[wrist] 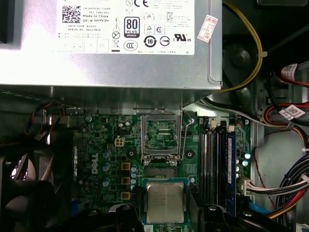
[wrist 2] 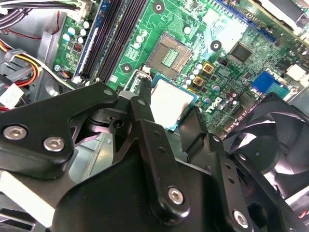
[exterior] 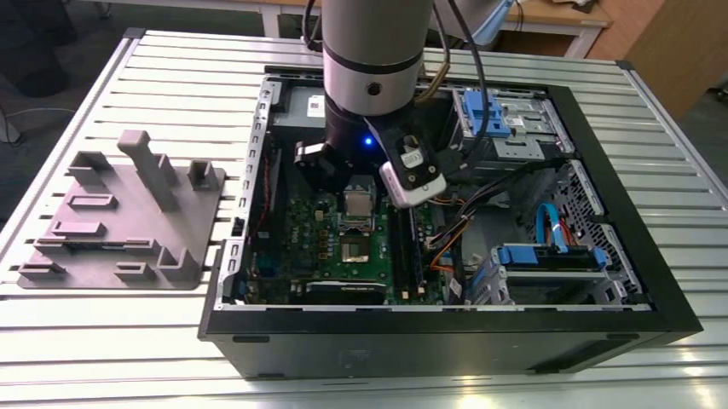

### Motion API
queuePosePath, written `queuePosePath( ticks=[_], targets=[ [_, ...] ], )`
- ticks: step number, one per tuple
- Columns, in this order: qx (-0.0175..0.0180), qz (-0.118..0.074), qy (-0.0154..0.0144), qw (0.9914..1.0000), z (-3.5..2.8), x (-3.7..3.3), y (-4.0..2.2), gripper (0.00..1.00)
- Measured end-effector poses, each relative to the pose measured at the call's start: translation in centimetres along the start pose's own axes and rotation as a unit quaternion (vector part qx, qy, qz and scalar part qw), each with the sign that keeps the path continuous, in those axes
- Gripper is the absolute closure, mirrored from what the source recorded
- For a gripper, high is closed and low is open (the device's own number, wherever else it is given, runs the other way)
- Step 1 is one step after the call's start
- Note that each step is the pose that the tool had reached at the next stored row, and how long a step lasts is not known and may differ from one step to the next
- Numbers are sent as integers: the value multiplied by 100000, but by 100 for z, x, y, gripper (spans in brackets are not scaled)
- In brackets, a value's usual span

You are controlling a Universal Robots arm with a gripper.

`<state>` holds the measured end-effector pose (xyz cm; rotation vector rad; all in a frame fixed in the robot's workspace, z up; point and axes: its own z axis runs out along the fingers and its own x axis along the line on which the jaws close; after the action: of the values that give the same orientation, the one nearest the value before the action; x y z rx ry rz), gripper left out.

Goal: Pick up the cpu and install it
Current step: 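Place the cpu into insertion slot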

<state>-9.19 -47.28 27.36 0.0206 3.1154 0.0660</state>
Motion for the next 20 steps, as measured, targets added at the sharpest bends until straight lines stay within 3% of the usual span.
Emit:
queuePosePath(
  ticks=[15,20],
  targets=[
    [83,2,-1,100000,5,1,33,53],
    [159,-3,0,100000,53,2,35,53]
  ],
)
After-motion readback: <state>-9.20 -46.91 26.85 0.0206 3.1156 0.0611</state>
